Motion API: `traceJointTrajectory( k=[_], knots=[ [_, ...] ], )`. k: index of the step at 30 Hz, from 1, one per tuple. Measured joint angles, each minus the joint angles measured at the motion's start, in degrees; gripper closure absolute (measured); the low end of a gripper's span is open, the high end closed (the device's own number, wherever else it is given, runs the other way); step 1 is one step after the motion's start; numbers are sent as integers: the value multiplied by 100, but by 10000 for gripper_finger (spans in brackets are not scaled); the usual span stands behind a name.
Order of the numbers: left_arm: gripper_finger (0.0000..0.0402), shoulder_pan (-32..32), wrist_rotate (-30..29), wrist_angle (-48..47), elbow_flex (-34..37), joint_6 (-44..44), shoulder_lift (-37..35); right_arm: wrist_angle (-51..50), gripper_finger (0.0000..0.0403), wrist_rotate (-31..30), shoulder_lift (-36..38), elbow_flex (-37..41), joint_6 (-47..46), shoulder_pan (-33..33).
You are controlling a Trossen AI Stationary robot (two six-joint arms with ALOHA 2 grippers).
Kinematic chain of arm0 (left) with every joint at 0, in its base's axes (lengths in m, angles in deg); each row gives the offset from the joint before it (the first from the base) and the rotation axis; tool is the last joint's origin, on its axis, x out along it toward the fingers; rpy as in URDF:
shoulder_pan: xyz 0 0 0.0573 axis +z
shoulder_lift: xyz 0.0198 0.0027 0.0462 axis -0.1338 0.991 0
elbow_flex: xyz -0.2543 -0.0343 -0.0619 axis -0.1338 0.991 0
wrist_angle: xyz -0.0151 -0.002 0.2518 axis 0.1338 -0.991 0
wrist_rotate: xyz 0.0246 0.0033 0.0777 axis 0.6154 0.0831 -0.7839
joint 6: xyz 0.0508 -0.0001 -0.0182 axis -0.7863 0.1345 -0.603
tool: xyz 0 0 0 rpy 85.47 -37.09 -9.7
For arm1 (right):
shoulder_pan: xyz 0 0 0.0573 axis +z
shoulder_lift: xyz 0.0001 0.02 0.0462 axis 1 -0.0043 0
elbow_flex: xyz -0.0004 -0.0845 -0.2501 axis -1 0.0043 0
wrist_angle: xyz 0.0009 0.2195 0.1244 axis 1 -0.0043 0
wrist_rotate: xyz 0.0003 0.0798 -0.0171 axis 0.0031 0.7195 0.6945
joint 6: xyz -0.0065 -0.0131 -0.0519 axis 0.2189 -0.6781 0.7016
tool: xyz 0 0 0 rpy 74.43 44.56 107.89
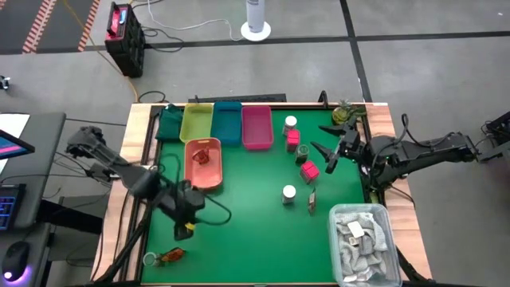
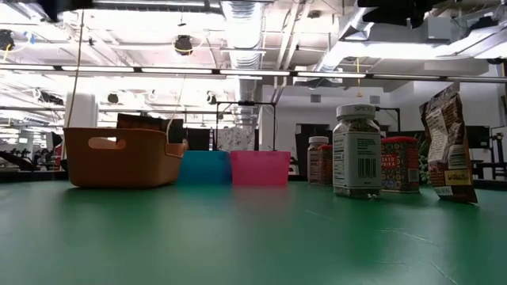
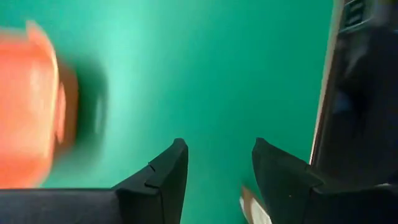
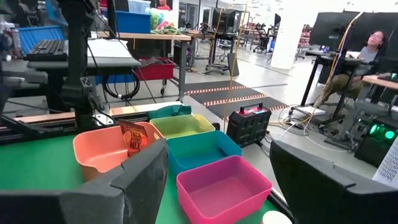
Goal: Sort spices by type
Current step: Put the bottom orange seasoning pack into the orange bin
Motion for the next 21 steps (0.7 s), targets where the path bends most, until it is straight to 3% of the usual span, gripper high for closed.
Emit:
traceJointTrajectory(
  k=[4,10,21],
  knots=[
    [218,-307,603,-152,2,1025,443,201,97,-11,97,0,396,-52],
    [199,-596,1151,840,2,1920,772,596,97,-14,332,2,1002,-198],
    [193,-1237,1111,661,3,3950,881,1407,97,-9,360,2,1885,-460]
  ],
)
